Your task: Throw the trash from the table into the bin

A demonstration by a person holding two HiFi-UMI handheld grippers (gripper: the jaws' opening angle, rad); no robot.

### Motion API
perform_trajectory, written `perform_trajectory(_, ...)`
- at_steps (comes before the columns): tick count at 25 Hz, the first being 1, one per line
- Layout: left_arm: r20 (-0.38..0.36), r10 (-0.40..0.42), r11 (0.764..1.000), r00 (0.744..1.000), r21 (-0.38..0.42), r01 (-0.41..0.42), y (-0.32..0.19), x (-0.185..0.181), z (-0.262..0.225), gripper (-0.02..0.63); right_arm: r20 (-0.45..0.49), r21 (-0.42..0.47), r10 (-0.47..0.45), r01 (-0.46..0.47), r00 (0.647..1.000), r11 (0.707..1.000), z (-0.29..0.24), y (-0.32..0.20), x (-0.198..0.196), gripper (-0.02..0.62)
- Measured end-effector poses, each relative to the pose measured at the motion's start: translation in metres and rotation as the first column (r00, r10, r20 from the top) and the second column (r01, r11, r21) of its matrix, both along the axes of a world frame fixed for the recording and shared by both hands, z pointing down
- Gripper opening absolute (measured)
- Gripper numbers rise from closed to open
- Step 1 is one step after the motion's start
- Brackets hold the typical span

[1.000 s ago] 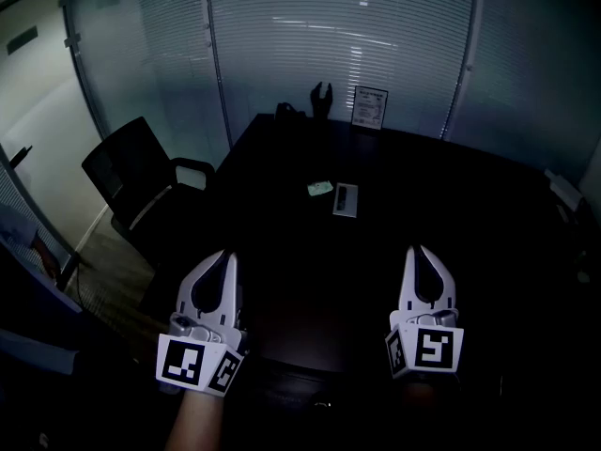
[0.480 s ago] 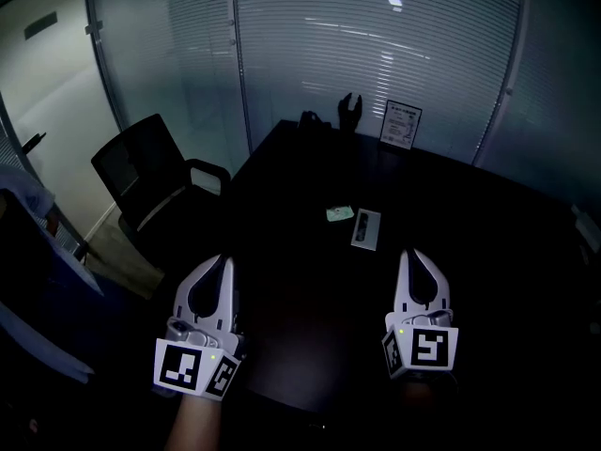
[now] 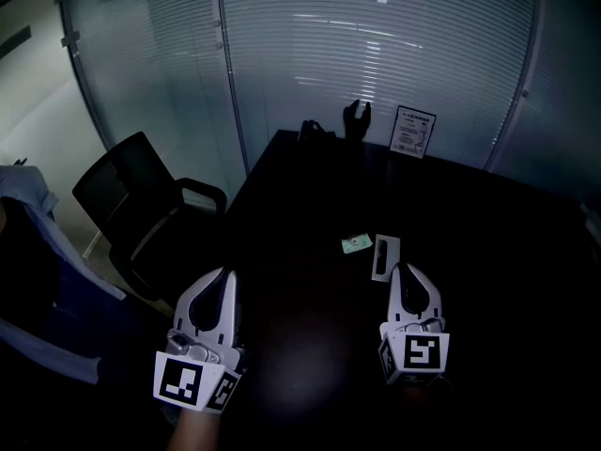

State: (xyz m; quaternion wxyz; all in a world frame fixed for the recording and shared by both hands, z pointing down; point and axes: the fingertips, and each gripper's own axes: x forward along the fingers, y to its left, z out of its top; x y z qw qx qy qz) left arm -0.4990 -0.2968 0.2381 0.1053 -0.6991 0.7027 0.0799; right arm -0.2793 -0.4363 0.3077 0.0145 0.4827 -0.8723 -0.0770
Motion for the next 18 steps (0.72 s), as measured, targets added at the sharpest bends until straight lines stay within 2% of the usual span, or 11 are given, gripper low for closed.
perform_trajectory(4, -0.008, 0.013, 1.000, 1.000, -0.025, -0.013, -0.028, -0.033, 0.008, 0.000, -0.050, -0.074, -0.018, 0.014, 0.999, 0.997, 0.031, -0.034, -0.036, 0.026)
perform_trajectory(8, -0.021, 0.037, 0.997, 0.999, -0.064, -0.038, -0.049, -0.049, 0.026, 0.000, -0.075, -0.166, -0.034, 0.021, 0.997, 0.986, 0.079, -0.065, -0.062, 0.180)
perform_trajectory(11, -0.028, 0.053, 0.995, 0.998, -0.085, -0.055, -0.063, -0.058, 0.036, 0.000, -0.073, -0.245, -0.033, 0.014, 0.997, 0.969, 0.106, -0.087, -0.079, 0.271)
perform_trajectory(13, -0.033, 0.058, 0.994, 0.998, -0.096, -0.061, -0.070, -0.063, 0.041, 0.000, -0.078, -0.280, -0.033, 0.010, 0.996, 0.960, 0.121, -0.100, -0.090, 0.310)
perform_trajectory(18, -0.034, 0.092, 0.989, 0.995, -0.114, -0.095, -0.082, -0.066, 0.053, 0.000, -0.140, -0.347, -0.021, -0.029, 0.990, 0.938, 0.158, -0.130, -0.107, 0.360)
